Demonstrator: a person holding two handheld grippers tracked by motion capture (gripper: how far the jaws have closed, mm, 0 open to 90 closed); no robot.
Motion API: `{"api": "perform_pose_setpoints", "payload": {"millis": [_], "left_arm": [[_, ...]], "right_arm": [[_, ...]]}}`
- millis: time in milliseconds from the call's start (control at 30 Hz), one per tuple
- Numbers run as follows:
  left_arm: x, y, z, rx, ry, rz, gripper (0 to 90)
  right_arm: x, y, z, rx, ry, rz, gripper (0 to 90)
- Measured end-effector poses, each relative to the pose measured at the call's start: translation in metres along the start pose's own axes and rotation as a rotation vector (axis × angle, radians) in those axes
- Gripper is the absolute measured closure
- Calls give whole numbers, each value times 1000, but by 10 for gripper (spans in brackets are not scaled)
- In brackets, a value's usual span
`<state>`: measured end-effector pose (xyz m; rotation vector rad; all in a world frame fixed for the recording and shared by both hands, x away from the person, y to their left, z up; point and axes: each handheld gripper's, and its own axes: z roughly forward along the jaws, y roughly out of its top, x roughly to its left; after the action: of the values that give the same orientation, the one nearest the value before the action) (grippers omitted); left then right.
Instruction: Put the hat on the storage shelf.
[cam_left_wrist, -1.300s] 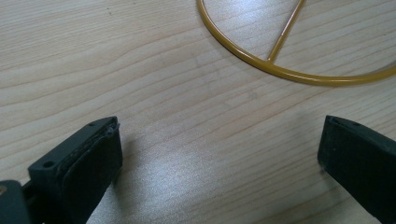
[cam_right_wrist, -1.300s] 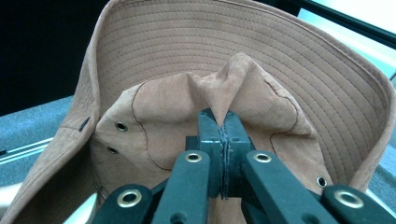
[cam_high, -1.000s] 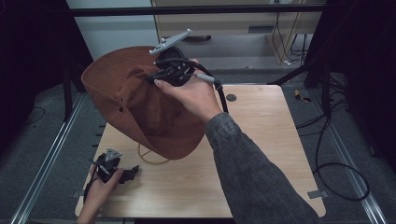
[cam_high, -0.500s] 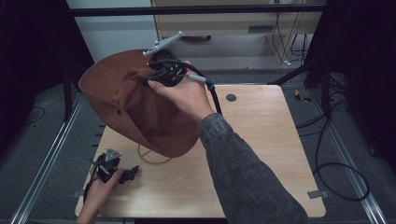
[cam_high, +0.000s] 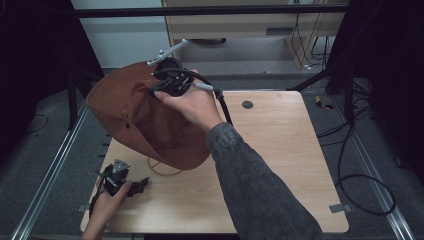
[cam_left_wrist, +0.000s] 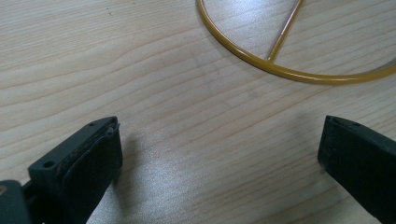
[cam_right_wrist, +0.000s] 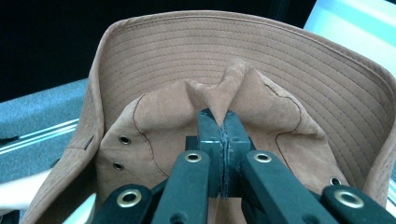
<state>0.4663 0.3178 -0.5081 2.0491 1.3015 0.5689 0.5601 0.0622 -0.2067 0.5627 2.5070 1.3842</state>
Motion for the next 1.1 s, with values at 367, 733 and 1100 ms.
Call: {"api": "perform_pose_setpoints", "payload": {"millis": [367, 733, 1100], "left_arm": [[0, 0, 0, 0, -2, -1, 0], [0, 0, 0, 0, 1, -1, 0], [0, 0, 0, 0, 2, -2, 0]], "right_arm": [[0, 0, 13, 33, 3, -8, 894], [-1, -2, 22, 54, -3, -9, 892], [-1, -5, 25, 59, -7, -11, 887]]}}
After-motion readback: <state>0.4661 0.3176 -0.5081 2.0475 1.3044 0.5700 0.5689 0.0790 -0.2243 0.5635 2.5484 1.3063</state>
